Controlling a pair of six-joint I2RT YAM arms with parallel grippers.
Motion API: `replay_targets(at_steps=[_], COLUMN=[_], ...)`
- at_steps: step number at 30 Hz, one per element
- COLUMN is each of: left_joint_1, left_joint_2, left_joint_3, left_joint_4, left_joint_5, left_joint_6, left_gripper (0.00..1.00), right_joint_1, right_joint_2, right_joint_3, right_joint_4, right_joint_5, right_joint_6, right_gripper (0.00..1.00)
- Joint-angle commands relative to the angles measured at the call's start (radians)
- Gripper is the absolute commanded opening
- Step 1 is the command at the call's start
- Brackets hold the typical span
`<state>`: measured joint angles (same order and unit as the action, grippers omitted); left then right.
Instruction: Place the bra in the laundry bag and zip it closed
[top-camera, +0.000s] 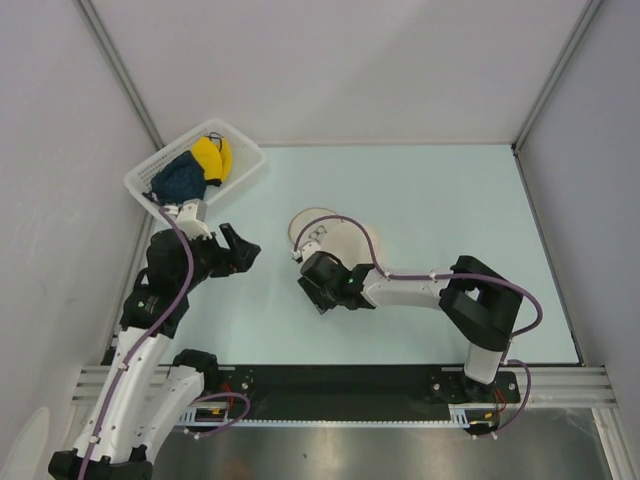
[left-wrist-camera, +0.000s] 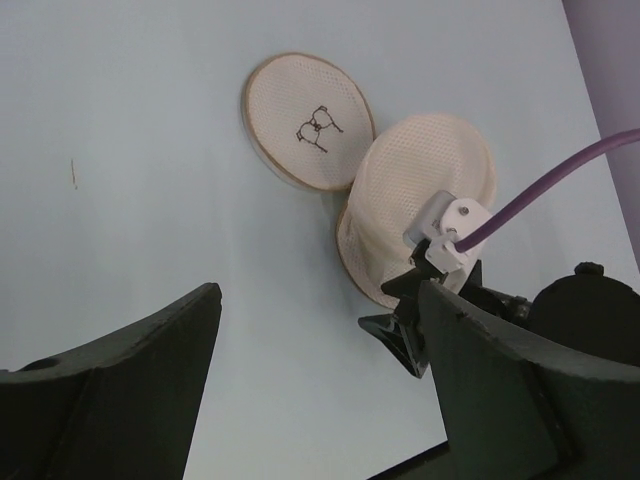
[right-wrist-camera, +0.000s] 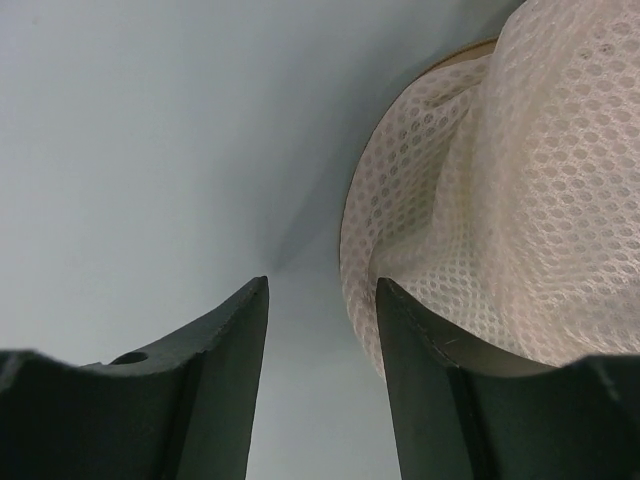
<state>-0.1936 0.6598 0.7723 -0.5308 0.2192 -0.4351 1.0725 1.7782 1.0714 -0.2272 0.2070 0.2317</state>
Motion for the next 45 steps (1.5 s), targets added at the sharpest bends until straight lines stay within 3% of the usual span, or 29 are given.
replay_targets(at_steps=[1, 7, 10, 11, 14, 19, 24, 29, 32, 34, 36, 40, 45], left_joint_1=[-0.001, -0.001, -0.001, -0.001, -0.001, -0.001, -0.001, -0.001, -0.001, -0.001, -0.001, -0.004, -0.058], left_joint_2=[-0.022, -0.068, -0.08, -0.081, -0.083, -0.088, -0.089, -0.075, -0.063, -0.052, -0.034, -0.009, -0.034], left_joint_3=[0.028, 0.038, 0.045, 0.045, 0.05, 0.058, 0.065, 0.05, 0.038, 0.024, 0.001, -0.03, -0.109], left_joint_4=[-0.037, -0.072, -0.092, -0.097, -0.109, -0.117, -0.115, -0.106, -0.095, -0.081, -0.066, -0.043, 0.037], left_joint_5=[0.04, 0.04, 0.039, 0.04, 0.026, 0.009, 0.008, 0.046, 0.081, 0.112, 0.141, 0.223, 0.273], left_joint_6=[0.018, 0.027, 0.035, 0.038, 0.044, 0.039, 0.026, 0.013, 0.009, 0.003, -0.005, -0.03, -0.111], left_gripper=[0.85, 0.85, 0.85, 0.85, 0.85, 0.85, 0.85, 0.85, 0.85, 0.85, 0.85, 0.83, 0.82], right_joint_1=[0.026, 0.024, 0.026, 0.027, 0.033, 0.084, 0.026, -0.27, -0.415, -0.48, -0.54, -0.586, -0.586], right_joint_2=[0.078, 0.122, 0.136, 0.135, 0.099, -0.035, -0.313, -0.416, -0.447, -0.473, -0.479, -0.418, -0.479], right_joint_3=[0.056, 0.053, 0.055, 0.055, 0.079, 0.231, 0.121, -0.132, -0.27, -0.404, -0.458, -0.488, -0.542], right_joint_4=[0.006, 0.032, 0.035, 0.034, 0.013, -0.057, 0.135, 0.295, 0.382, 0.48, 0.456, 0.399, 0.391], right_joint_5=[0.14, 0.146, 0.134, 0.146, 0.17, 0.048, -0.297, -0.602, -0.693, -0.725, -0.719, -0.722, -0.715], right_joint_6=[0.008, 0.005, 0.012, 0.018, 0.035, 0.053, 0.214, 0.409, 0.503, 0.54, 0.508, 0.365, 0.321], right_gripper=[0.52, 0.5, 0.32, 0.19, 0.0, 0.0, 0.0, 0.0, 0.0, 0.0, 0.0, 0.0, 0.0])
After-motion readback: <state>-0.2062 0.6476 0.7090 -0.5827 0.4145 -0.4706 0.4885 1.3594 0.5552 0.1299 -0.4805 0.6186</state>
